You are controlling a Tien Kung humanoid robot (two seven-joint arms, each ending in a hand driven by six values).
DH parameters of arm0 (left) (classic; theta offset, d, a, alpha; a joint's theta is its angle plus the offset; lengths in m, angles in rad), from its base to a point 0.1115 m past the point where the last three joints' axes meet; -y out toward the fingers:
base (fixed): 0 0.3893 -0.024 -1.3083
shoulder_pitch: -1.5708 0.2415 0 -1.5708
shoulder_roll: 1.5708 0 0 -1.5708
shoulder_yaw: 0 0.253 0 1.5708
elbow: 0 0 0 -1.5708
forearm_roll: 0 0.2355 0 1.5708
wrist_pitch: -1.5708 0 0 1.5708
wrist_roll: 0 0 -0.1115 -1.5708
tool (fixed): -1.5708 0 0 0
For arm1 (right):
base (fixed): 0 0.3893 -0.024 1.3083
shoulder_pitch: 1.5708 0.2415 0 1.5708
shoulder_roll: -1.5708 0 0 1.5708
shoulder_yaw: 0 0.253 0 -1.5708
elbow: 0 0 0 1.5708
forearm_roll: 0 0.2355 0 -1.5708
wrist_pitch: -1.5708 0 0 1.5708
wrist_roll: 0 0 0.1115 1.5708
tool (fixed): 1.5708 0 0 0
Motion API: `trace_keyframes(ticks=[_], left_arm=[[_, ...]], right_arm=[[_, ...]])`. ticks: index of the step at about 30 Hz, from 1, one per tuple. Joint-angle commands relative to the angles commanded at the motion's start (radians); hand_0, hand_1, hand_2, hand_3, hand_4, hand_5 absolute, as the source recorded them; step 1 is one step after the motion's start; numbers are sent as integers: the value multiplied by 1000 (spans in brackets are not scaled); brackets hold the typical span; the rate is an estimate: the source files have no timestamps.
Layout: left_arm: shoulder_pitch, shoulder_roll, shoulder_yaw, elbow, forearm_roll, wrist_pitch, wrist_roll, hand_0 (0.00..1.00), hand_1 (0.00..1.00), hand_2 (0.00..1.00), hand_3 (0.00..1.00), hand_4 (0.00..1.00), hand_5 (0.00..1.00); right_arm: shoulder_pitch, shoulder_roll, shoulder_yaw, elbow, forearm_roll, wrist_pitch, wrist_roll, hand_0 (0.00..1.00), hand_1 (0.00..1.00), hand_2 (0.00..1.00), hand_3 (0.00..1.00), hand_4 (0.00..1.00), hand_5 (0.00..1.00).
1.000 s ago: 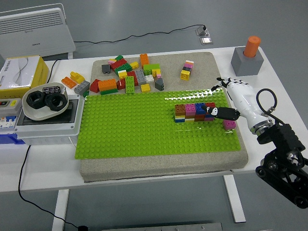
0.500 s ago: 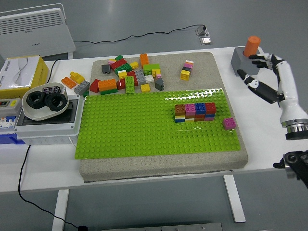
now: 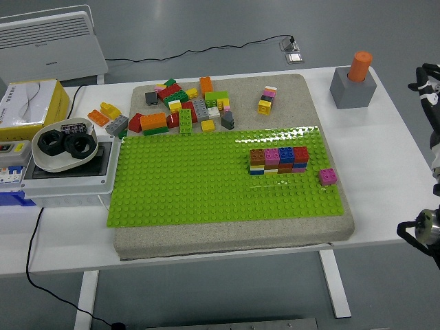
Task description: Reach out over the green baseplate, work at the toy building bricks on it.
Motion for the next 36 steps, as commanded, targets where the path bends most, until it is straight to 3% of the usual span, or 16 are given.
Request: trace_keyframes(ticks=[11, 22, 36], left_arm=[[9, -15, 58, 0, -48, -13, -18, 684, 354, 542, 560, 694, 724], [12, -23, 122, 0, -131, -4, -54, 685, 359, 558, 559, 690, 699], [12, -19, 103, 0, -122, -2, -55, 685, 360, 557, 564, 694, 686]], right_arm=[[-20, -11, -20, -14, 258, 8, 10, 516, 416, 576, 617, 841, 464], [-26, -12, -75, -15, 261, 8, 0, 504, 406, 564, 598, 801, 425], [-24, -4, -118, -10, 247, 2, -11, 503, 404, 565, 595, 791, 415]])
